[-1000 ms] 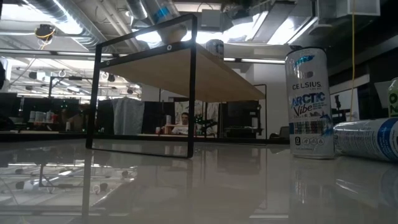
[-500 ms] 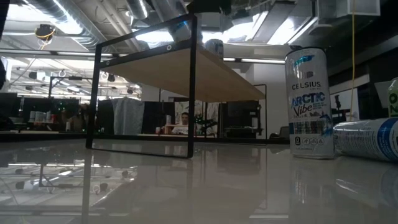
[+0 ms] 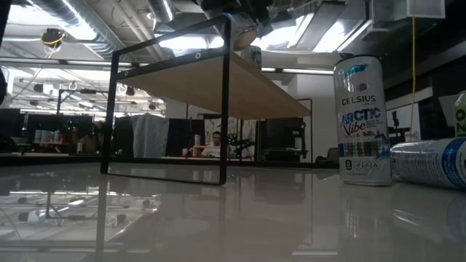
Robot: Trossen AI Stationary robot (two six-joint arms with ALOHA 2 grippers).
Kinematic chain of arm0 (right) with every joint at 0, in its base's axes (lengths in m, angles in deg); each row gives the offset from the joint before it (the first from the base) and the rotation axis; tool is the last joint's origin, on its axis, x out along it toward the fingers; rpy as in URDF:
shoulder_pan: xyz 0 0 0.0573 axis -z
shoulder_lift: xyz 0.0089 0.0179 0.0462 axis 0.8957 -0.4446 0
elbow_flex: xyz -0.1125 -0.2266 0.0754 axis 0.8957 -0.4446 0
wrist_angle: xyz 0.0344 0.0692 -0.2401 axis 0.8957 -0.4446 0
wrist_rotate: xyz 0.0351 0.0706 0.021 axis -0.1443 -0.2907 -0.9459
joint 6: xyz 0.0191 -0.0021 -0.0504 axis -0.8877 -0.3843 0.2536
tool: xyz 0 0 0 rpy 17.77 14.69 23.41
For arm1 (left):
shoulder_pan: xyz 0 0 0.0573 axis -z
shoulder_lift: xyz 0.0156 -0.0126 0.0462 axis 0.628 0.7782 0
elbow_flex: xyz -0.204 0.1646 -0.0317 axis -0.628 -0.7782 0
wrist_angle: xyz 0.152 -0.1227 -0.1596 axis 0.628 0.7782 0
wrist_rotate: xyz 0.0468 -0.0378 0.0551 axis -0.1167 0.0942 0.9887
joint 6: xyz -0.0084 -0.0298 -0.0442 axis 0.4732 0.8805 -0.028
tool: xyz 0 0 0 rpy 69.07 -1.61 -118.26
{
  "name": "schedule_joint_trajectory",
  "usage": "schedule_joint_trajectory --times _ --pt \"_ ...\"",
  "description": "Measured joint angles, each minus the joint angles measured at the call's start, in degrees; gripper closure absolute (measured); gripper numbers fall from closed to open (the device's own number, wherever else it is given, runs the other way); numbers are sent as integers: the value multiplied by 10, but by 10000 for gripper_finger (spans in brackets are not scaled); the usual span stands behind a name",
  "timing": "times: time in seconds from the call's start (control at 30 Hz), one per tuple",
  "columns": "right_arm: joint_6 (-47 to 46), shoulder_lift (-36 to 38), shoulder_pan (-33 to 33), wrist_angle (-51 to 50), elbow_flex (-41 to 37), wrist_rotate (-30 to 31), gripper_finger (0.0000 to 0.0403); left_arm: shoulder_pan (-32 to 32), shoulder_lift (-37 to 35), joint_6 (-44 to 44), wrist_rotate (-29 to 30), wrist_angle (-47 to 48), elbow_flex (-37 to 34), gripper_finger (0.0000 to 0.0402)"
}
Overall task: Place canned beverage on shelf
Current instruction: Put the white soda can on the shelf
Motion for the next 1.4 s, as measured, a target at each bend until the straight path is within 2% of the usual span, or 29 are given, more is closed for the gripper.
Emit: schedule_joint_trajectory --times 0.4,0.67,1.17,1.4 --pt "1 0 0 2 0 -11 94 0 0 0 0 3 0 154" --pt "0 0 0 2 0 -10 174 0 0 -2 -1 5 0 154" --pt "15 11 1 -21 1 -15 172 -3 -5 -10 -14 0 0 154" --pt "15 12 1 -27 3 -17 172 -20 -13 -3 -44 0 0 154"
